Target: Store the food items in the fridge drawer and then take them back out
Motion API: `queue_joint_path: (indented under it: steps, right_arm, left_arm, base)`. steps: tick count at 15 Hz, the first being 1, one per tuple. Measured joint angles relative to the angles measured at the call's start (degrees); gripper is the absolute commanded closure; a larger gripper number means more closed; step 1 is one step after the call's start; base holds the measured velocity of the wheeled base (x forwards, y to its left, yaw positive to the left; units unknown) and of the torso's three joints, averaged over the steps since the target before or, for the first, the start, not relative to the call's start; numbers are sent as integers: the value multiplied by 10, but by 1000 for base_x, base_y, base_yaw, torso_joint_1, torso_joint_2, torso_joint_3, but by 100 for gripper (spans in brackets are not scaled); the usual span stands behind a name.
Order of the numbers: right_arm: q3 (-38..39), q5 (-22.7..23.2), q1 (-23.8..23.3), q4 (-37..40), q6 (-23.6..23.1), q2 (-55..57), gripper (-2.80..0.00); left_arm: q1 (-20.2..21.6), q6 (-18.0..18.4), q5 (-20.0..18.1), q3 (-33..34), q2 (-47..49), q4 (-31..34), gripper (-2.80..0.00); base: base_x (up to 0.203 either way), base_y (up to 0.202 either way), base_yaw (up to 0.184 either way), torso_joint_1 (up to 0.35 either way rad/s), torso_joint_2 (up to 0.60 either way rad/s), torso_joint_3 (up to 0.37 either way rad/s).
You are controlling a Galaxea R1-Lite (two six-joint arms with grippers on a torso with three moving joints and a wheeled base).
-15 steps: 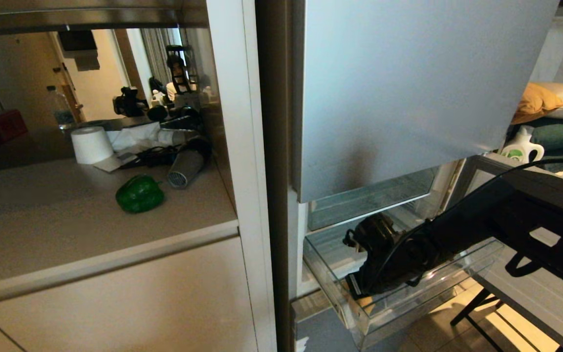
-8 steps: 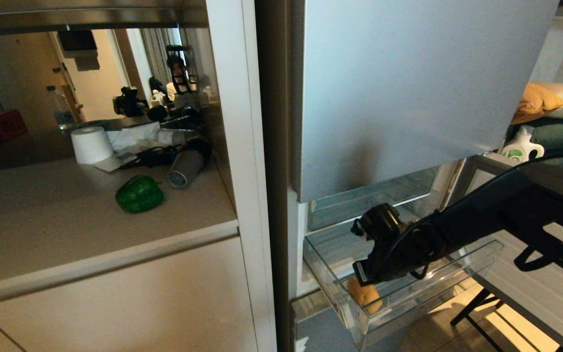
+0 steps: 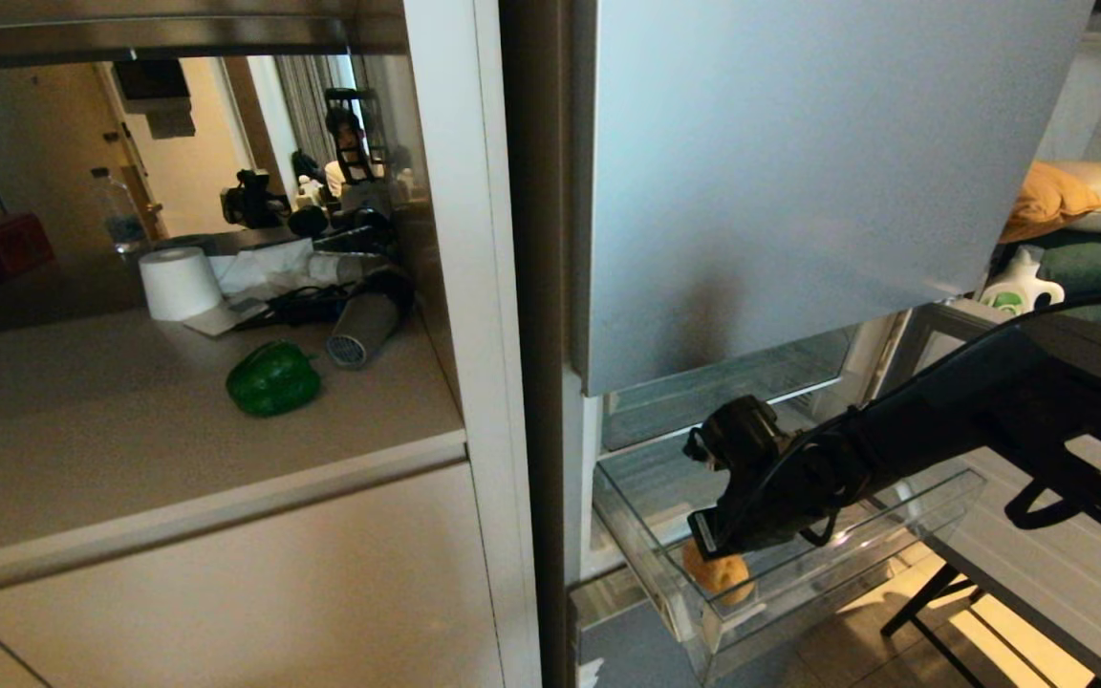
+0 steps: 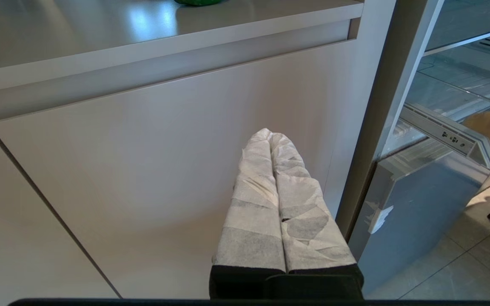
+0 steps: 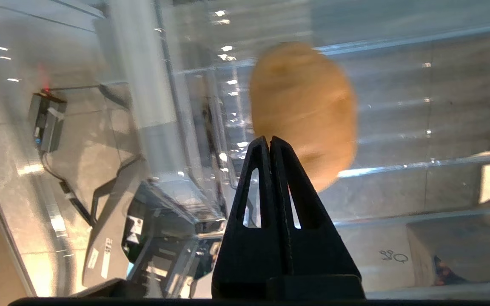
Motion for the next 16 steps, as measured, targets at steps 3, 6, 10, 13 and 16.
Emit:
queue_joint_path:
  steps: [3,6,10,13,16]
  right_arm:
    - [1,-1,-5,12,-12,2,0]
    - [-10,-1,-5,38,-44,2,0]
    - [-47,-3,-10,92,-52,10,-280]
    - [-64,-2,-14,107,-78,16,-280]
    - [-65,-1,-14,113,-94,20,-280]
  left_arm:
    - [0,0,0,0,0,0,0]
    - [0,0,0,0,0,0,0]
    - [0,0,0,0,0,0,0]
    - [0,0,0,0,0,0,0]
    - [0,0,0,0,0,0,0]
  base:
    - [0,0,0,0,0,0]
    - [0,0,0,0,0,0]
    - [0,0,0,0,0,0]
    - [0,0,0,0,0,0]
    - [0,0,0,0,0,0]
